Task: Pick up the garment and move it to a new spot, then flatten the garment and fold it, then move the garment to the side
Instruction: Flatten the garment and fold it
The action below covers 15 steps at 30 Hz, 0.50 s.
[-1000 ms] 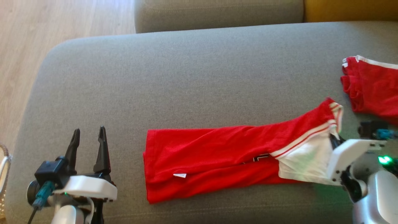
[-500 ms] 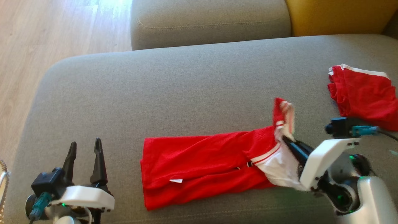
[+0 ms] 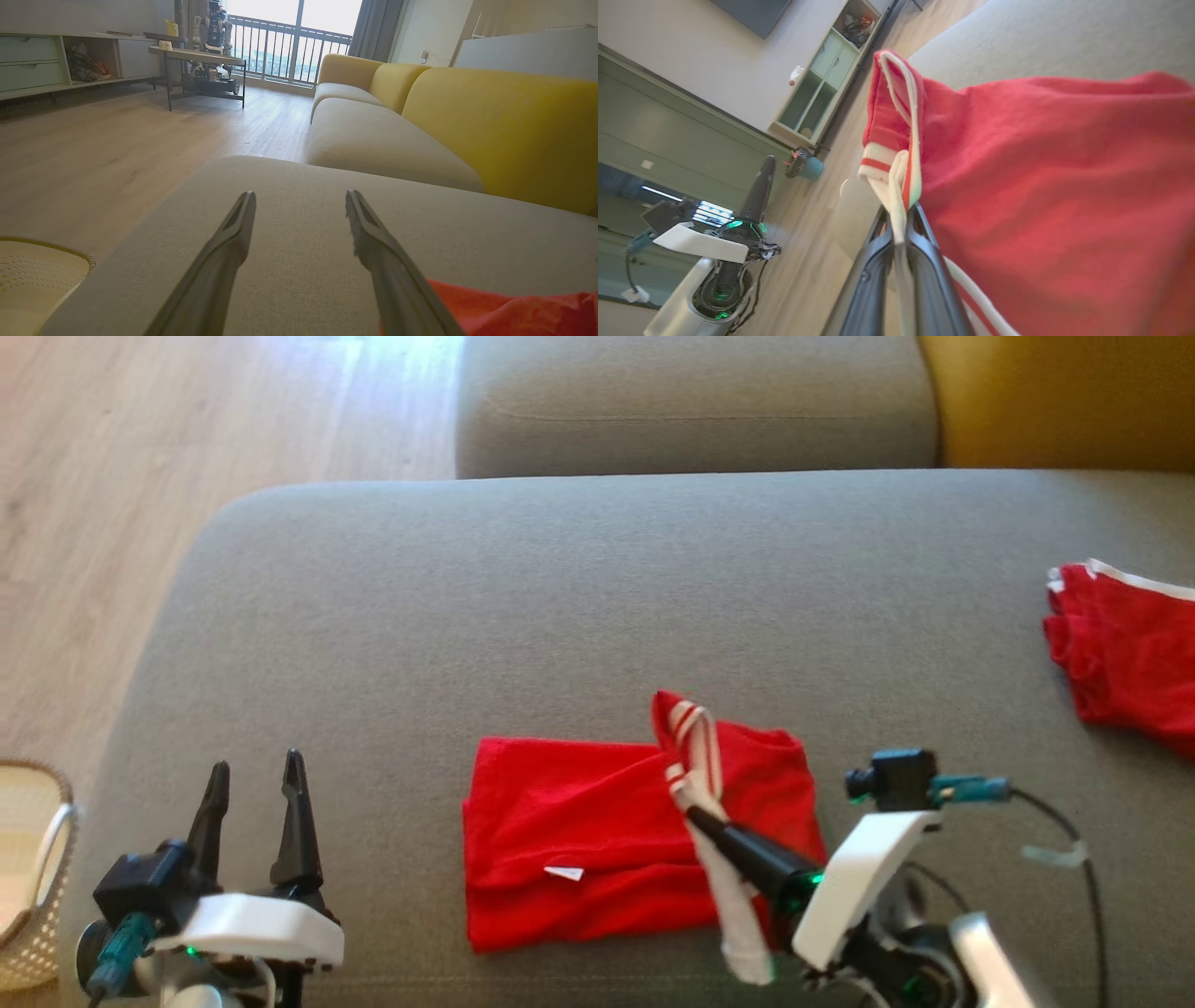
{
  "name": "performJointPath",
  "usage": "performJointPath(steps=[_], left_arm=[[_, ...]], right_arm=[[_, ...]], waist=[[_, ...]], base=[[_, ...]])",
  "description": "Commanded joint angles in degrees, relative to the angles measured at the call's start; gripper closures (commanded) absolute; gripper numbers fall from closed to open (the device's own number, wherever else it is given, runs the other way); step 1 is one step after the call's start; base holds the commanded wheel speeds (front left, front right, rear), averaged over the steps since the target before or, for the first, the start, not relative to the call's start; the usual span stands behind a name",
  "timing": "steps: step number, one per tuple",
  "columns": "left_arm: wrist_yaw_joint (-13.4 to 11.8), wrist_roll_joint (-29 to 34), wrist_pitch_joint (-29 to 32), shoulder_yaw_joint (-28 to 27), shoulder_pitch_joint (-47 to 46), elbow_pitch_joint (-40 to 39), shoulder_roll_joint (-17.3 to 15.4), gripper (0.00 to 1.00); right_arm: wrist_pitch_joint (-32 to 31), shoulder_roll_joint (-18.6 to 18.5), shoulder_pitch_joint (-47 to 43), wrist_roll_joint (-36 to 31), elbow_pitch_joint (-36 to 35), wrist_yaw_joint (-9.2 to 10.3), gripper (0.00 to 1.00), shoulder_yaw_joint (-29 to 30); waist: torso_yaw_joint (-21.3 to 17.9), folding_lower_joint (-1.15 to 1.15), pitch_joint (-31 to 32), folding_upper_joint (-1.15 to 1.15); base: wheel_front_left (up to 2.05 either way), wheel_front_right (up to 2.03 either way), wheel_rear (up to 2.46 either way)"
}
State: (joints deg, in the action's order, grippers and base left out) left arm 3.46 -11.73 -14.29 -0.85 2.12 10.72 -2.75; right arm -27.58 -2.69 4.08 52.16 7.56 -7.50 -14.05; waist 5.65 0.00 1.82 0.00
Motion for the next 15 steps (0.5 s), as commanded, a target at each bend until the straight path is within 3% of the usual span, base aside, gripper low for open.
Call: performJointPath(steps=[1, 15], left_arm=[[-0.2, 0.4, -0.7, -1.8, -1.8, -1.7, -0.2, 0.00], [-0.1, 0.3, -0.7, -0.7, -3.0, -1.2, -0.1, 0.00]], right_arm=[[1.7, -0.2, 3.3, 1.7, -1.2, 0.01, 1.00, -2.3], [16.9, -0.2, 17.2, 16.6, 17.5, 0.01, 1.00, -17.0]], waist=[[1.1, 0.00, -0.2, 0.00], [7.8, 0.00, -3.8, 0.00]], base=[[0.00, 0.00, 0.00], [0.00, 0.00, 0.00]])
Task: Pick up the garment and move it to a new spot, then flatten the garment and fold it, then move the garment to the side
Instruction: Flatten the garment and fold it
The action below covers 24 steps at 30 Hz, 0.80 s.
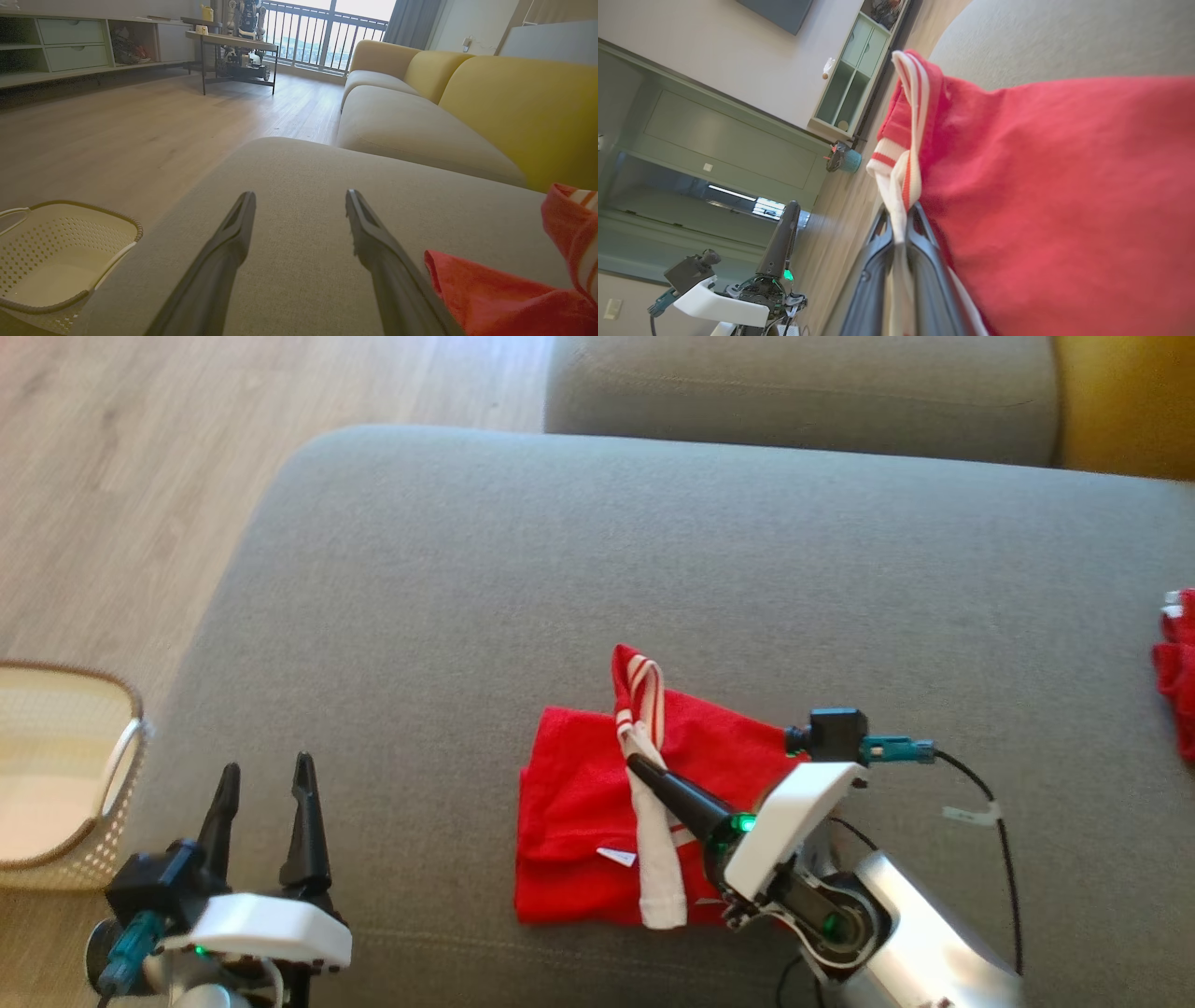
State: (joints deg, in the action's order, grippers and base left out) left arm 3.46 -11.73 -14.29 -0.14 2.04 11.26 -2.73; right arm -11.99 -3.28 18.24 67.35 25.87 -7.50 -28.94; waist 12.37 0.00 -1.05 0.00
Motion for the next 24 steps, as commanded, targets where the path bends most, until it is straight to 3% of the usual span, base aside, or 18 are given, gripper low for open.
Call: performJointPath(steps=[1, 12, 18, 19, 20, 21, 24], left_arm=[[-0.1, 0.3, -0.7, -1.4, -3.0, -1.6, -0.2, 0.00], [0.0, 0.4, -0.7, -0.7, -3.9, -1.1, -0.2, 0.00], [0.0, 0.3, -0.7, -0.4, -4.2, -0.8, -0.2, 0.00], [-0.1, 0.2, -0.7, -0.3, -4.3, -0.7, -0.2, 0.00], [-0.1, 0.2, -0.7, -0.2, -4.3, -0.6, -0.2, 0.00], [-0.1, 0.1, -0.7, -0.1, -4.4, -0.5, -0.2, 0.00], [-0.3, 0.2, -0.7, -0.1, -4.5, -0.4, -0.2, 0.00]], right_arm=[[2.0, 0.4, 3.9, 2.5, 0.4, 0.01, 1.00, -3.3], [9.7, 0.4, 11.1, 14.0, 11.2, 0.01, 1.00, -15.6], [13.9, 0.4, 15.0, 23.4, 15.5, 0.01, 1.00, -22.7], [14.8, 0.4, 15.7, 24.8, 16.2, 0.01, 0.80, -24.1], [15.6, 0.4, 16.4, 26.1, 16.7, 0.01, 0.12, -25.5], [16.1, 0.4, 17.0, 27.8, 16.7, 0.01, 0.00, -26.8], [18.3, 0.4, 18.8, 32.3, 16.6, 0.01, 0.00, -30.7]], waist=[[1.5, 0.00, -1.1, 0.00], [4.5, 0.00, -2.5, 0.00], [5.3, 0.00, -3.2, 0.00], [5.4, 0.00, -3.3, 0.00], [5.5, 0.00, -3.4, 0.00], [5.5, 0.00, -3.5, 0.00], [5.4, 0.00, -3.3, 0.00]], base=[[0.00, 0.00, 0.00], [0.00, 0.00, 0.00], [0.00, 0.00, 0.00], [0.00, 0.00, 0.00], [0.00, 0.00, 0.00], [0.00, 0.00, 0.00], [0.00, 0.00, 0.00]])
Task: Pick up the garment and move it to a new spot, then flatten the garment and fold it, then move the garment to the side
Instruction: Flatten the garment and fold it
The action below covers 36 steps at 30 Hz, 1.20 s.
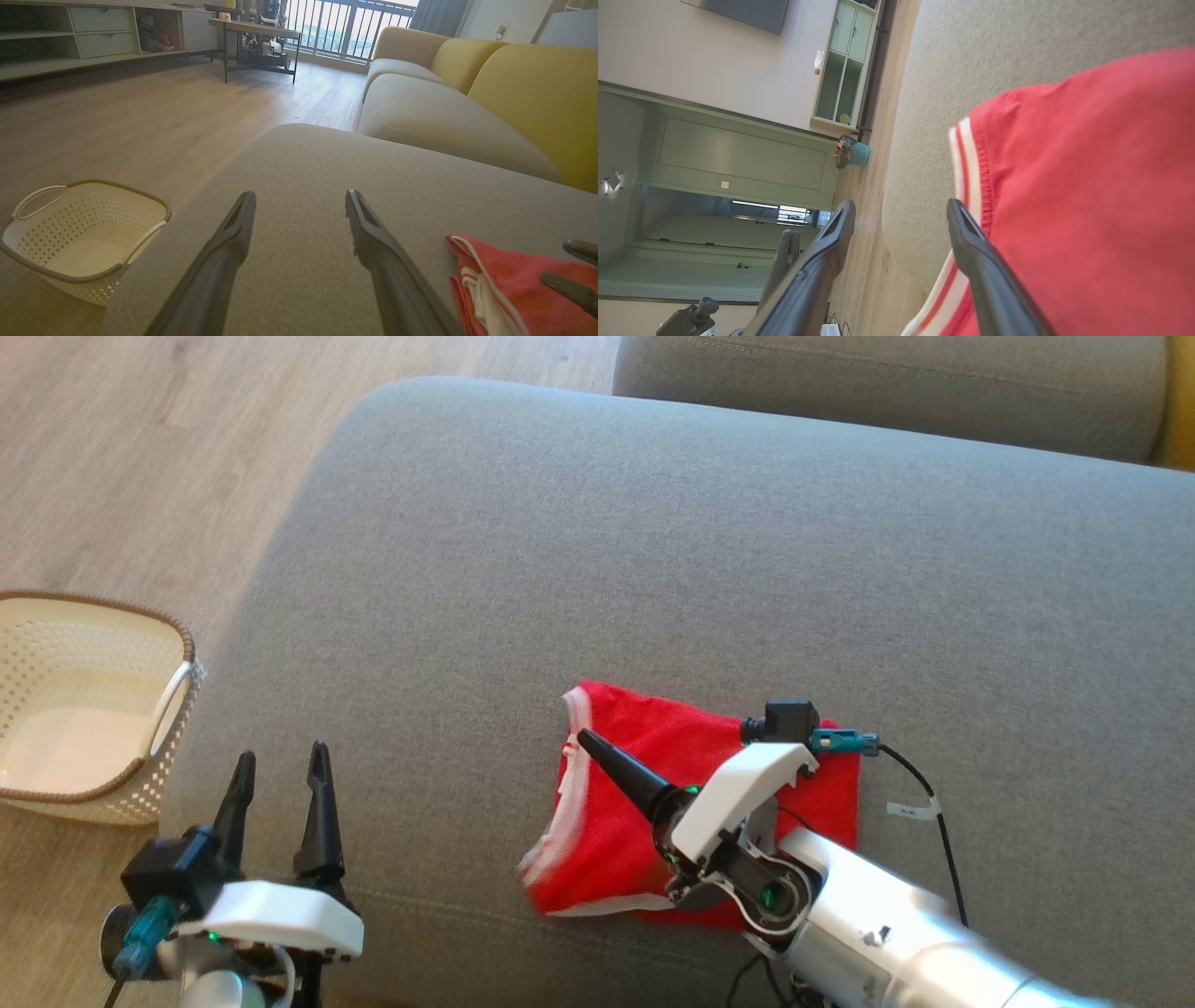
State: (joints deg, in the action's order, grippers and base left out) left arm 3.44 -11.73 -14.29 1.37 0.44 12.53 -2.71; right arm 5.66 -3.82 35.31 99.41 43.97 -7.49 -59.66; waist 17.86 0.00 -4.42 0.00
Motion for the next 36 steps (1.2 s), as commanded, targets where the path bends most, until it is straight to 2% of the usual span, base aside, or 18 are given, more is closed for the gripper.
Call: performJointPath(steps=[1, 6, 10, 14, 18, 19, 20, 21, 24, 29, 33, 36], left_arm=[[-0.4, 0.2, -0.7, -1.7, -2.9, -1.8, -0.2, 0.00], [-0.3, 0.4, -0.7, -2.2, -2.2, -2.0, -0.2, 0.00], [-0.2, 0.7, -0.7, -2.8, -1.4, -2.7, -0.2, 0.00], [-0.2, 0.8, -0.7, -3.7, -0.8, -4.2, -0.2, 0.00], [-0.6, 0.8, -0.7, -4.9, -0.5, -6.5, -0.2, 0.00], [-0.6, 0.8, -0.7, -4.9, -0.5, -6.5, -0.2, 0.00], [-0.8, 0.7, -0.7, -5.3, -0.5, -7.4, -0.2, 0.00], [-0.8, 0.7, -0.7, -5.3, -0.5, -7.4, -0.2, 0.00], [-1.2, 0.5, -0.7, -6.0, -0.5, -8.6, -0.2, 0.00], [-1.9, -0.3, -0.7, -6.7, -0.4, -10.2, -0.2, 0.00], [-2.3, -0.6, -0.7, -6.8, 0.2, -11.1, -0.2, 0.00], [-2.7, -0.9, -0.7, -6.6, 1.0, -11.7, -0.2, 0.00]], right_arm=[[1.4, 0.9, 2.3, 1.6, -1.5, 0.00, 0.00, -1.1], [5.7, 0.9, 6.0, 6.8, -0.1, 0.00, 0.00, -5.9], [8.1, 0.9, 10.0, 6.3, 3.4, 0.00, 0.00, -9.0], [9.2, -1.3, 14.2, 0.0, 7.9, 0.00, 0.00, -10.7], [9.3, -8.0, 18.1, -14.8, 10.8, 0.00, 0.00, -6.2], [9.3, -8.0, 18.1, -14.8, 10.8, 0.00, 0.00, -6.2], [9.3, -10.7, 18.0, -21.8, 10.3, 0.00, 0.00, -2.1], [9.3, -10.7, 18.0, -21.8, 10.3, 0.00, 0.00, -2.1], [9.3, -14.2, 15.0, -32.3, 7.0, 0.00, 0.00, 5.9], [9.3, -17.3, 3.5, -50.4, -4.1, 0.00, 0.00, 21.8], [9.3, -15.8, -9.1, -66.1, -14.4, 0.00, 0.00, 36.1], [9.3, -11.4, -18.5, -76.7, -22.1, 0.00, 0.00, 45.4]], waist=[[-0.2, 0.00, 0.2, 0.00], [-1.5, 0.00, 1.5, 0.00], [-3.5, 0.00, 3.0, 0.00], [-6.1, 0.00, 4.4, 0.00], [-9.6, 0.00, 5.5, 0.00], [-9.6, 0.00, 5.5, 0.00], [-10.8, 0.00, 5.7, 0.00], [-10.8, 0.00, 5.7, 0.00], [-12.4, 0.00, 5.8, 0.00], [-14.3, 0.00, 5.9, 0.00], [-15.0, 0.00, 5.8, 0.00], [-15.1, 0.00, 5.9, 0.00]], base=[[0.00, 0.00, 0.00], [0.00, 0.00, 0.00], [0.00, 0.00, 0.00], [0.00, 0.00, 0.00], [0.00, 0.00, 0.00], [0.00, 0.00, 0.00], [0.00, 0.00, 0.00], [0.00, 0.00, 0.00], [0.00, 0.00, 0.00], [0.00, 0.00, 0.00], [0.00, 0.00, 0.00], [0.00, 0.00, 0.00]])
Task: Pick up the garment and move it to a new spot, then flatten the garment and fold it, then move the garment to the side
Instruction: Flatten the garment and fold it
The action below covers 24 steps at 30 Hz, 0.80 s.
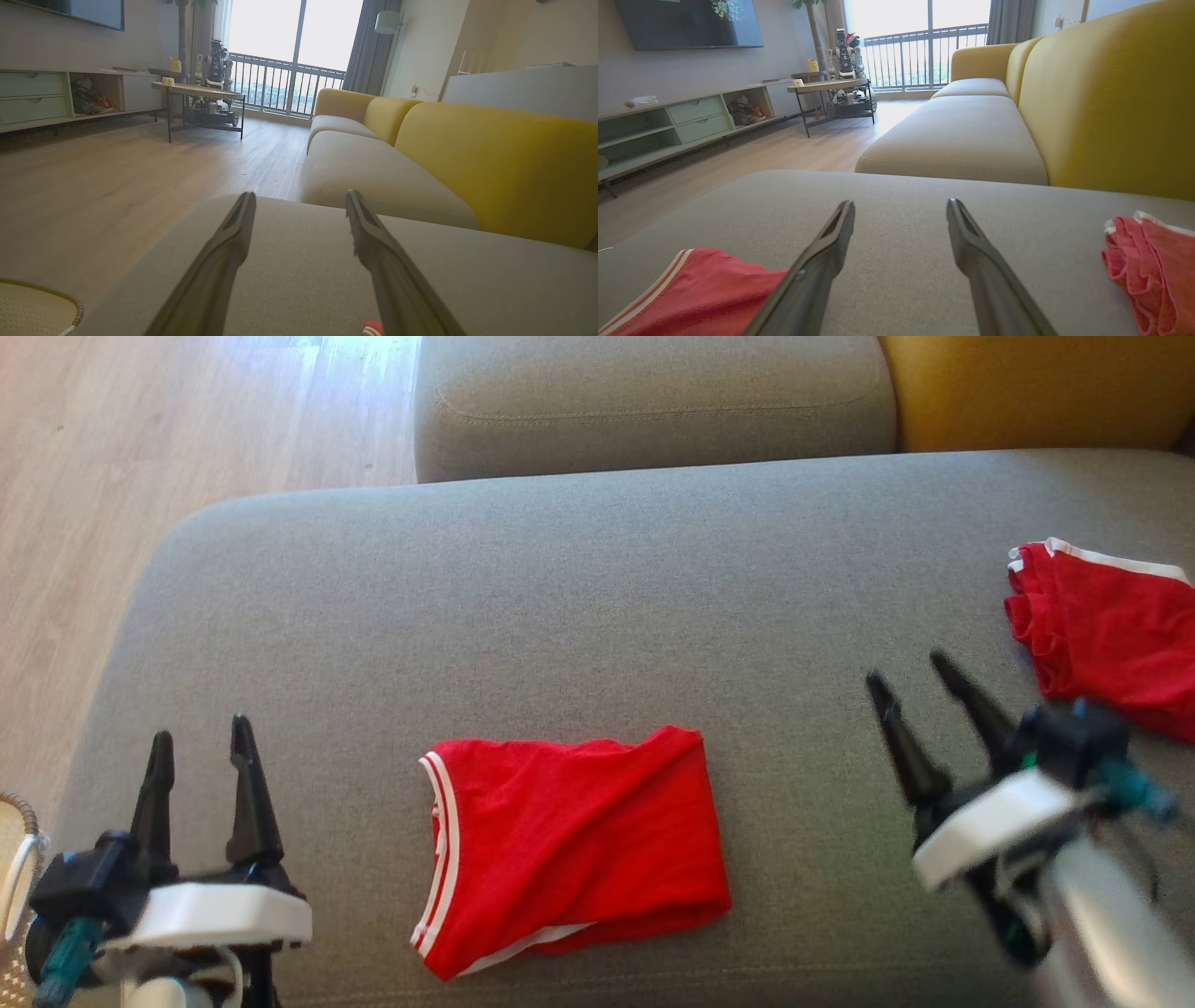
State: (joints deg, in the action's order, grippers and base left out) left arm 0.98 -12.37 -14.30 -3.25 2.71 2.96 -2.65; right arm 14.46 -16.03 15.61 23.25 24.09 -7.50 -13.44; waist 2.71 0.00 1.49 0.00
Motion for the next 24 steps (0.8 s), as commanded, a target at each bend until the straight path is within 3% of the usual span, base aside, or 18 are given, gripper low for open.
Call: performJointPath(steps=[1, 4, 8, 15, 24], left_arm=[[-0.3, -0.3, -0.7, -1.9, -0.9, -2.3, -0.2, 0.00], [-0.8, -0.5, -0.7, -1.7, -0.1, -2.7, -0.2, 0.00], [-1.3, 0.4, -0.7, -1.1, 0.8, -3.3, -0.2, 0.00], [-1.3, 0.9, -0.7, 0.3, 1.5, -3.4, -0.2, 0.00], [-0.7, 1.0, -0.7, 1.1, 1.3, -2.6, -0.2, 0.00]], right_arm=[[0.5, 2.6, -1.4, -3.3, -4.5, 0.01, 0.00, 1.5], [0.5, 7.8, -8.0, -10.0, -10.4, 0.01, 0.00, 6.9], [0.5, 11.2, -13.0, -14.7, -15.0, 0.01, 0.00, 9.9], [-0.1, 12.9, -15.8, -17.5, -18.5, 0.01, 0.00, 12.3], [-0.6, 13.1, -16.2, -16.2, -19.3, 0.01, 0.00, 12.9]], waist=[[0.0, 0.00, 0.0, 0.00], [0.1, 0.00, 0.0, 0.00], [0.3, 0.00, -0.1, 0.00], [0.7, 0.00, -0.3, 0.00], [0.9, 0.00, -0.4, 0.00]], base=[[0.00, 0.00, 0.00], [0.00, 0.00, 0.00], [0.00, 0.00, 0.00], [0.00, 0.00, 0.00], [0.00, 0.00, 0.00]])
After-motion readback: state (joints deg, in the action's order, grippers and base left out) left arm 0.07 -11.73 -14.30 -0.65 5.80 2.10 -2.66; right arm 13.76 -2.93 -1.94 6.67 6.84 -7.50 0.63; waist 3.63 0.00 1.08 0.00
